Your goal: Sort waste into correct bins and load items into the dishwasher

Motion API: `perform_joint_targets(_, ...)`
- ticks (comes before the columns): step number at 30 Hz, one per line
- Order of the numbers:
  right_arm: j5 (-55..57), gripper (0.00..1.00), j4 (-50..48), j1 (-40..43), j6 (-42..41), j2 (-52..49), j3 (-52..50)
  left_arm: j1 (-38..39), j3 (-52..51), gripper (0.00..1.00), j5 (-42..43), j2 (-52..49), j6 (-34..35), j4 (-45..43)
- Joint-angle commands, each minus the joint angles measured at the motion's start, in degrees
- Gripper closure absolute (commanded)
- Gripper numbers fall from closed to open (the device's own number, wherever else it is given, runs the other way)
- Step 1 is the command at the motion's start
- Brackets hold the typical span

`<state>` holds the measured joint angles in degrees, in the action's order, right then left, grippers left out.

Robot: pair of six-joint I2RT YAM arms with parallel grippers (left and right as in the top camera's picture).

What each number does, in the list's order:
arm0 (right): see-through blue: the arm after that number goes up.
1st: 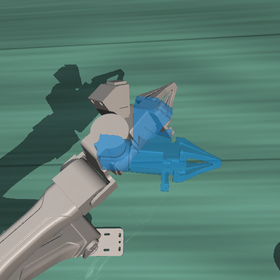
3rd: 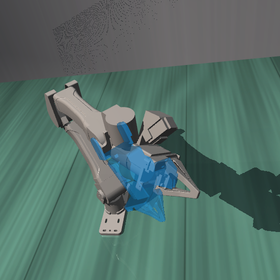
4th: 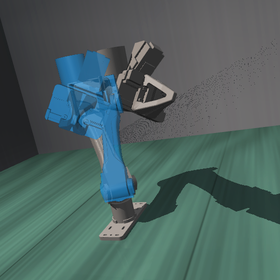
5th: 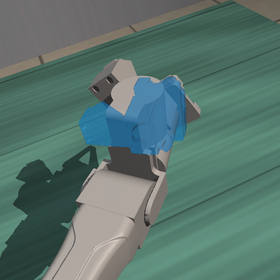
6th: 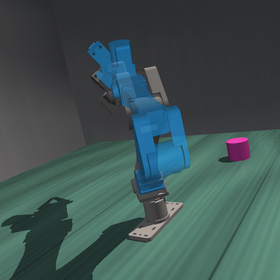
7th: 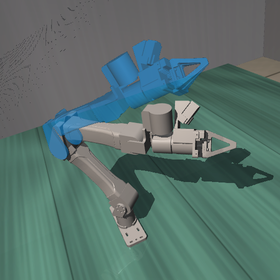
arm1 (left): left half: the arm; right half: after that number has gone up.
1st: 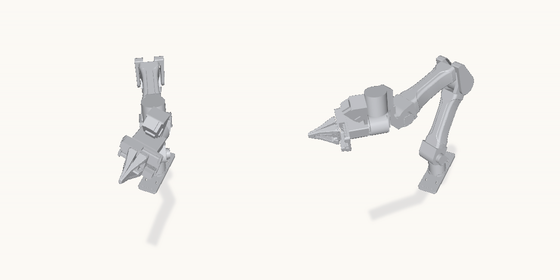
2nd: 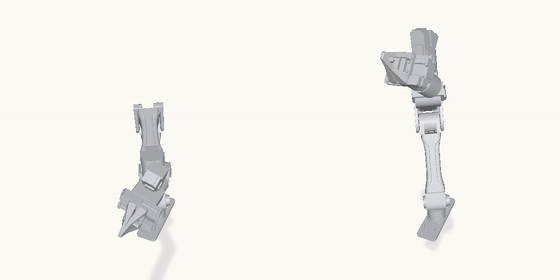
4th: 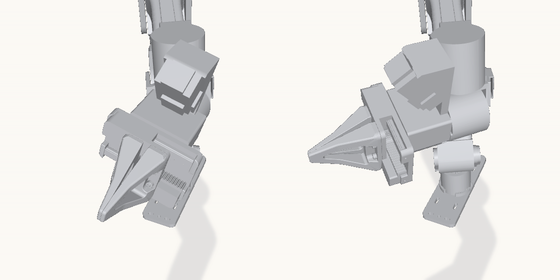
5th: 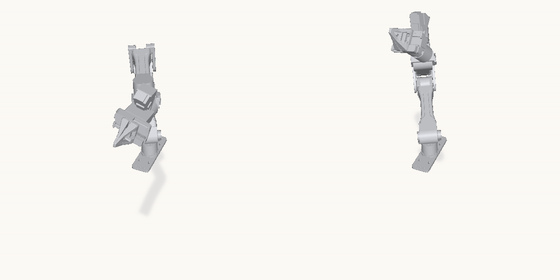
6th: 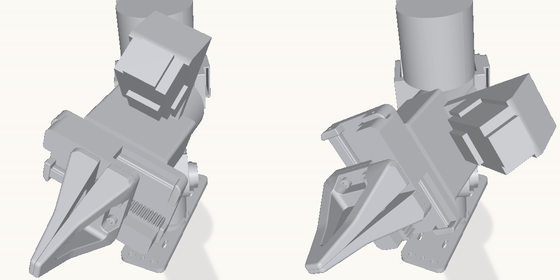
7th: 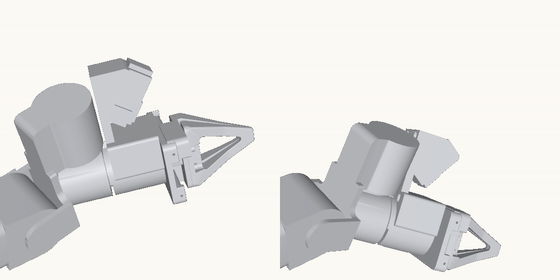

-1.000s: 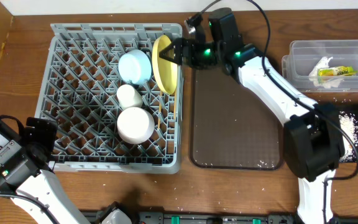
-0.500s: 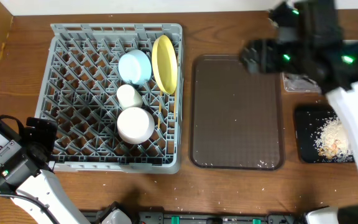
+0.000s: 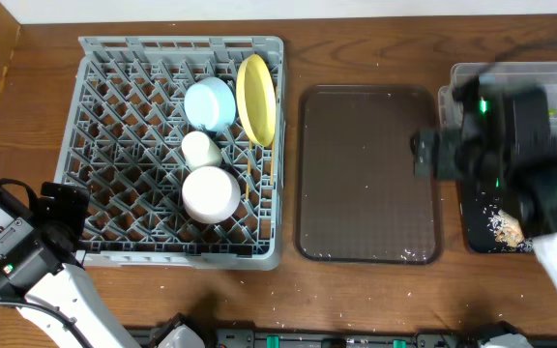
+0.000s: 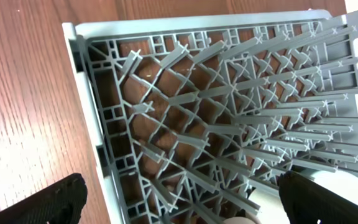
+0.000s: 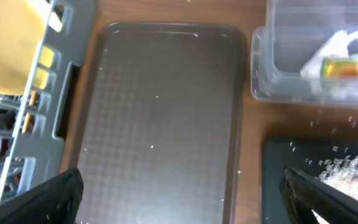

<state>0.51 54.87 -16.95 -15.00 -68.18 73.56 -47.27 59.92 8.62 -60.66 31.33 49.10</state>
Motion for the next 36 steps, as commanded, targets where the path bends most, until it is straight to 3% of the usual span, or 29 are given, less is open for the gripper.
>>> perform_joint_targets(1,3.32,0.01,-5.01,-0.48,-5.46,5.79,-10.8,-0.35,1.27,0.0,-0.17,0.04,0.07,0.15)
perform_joint_targets(9,1.99,0.01,-5.92,-0.48,-7.28,5.75,-19.19,-0.35,1.29,0.0,-0.17,0.04,0.07,0.15)
perform_joint_targets(17,0.52,0.01,4.04,-0.48,-6.45,5.22,-19.91,-0.35,1.27,0.0,-0.17,0.04,0.07,0.15)
perform_joint_targets(25,1.2,0.01,3.41,-0.74,-3.06,7.06,-20.79,-0.35,1.29,0.0,-0.17,0.04,0.07,0.15)
perform_joint_targets(28,1.42,0.01,-1.57,-0.59,-0.15,10.64,-24.26,-0.35,1.27,0.0,-0.17,0.04,0.07,0.15)
perform_joint_targets(36,1.38,0.01,-30.64,0.72,3.34,32.68,-49.03,-0.35,1.29,0.0,-0.17,0.04,0.07,0.15)
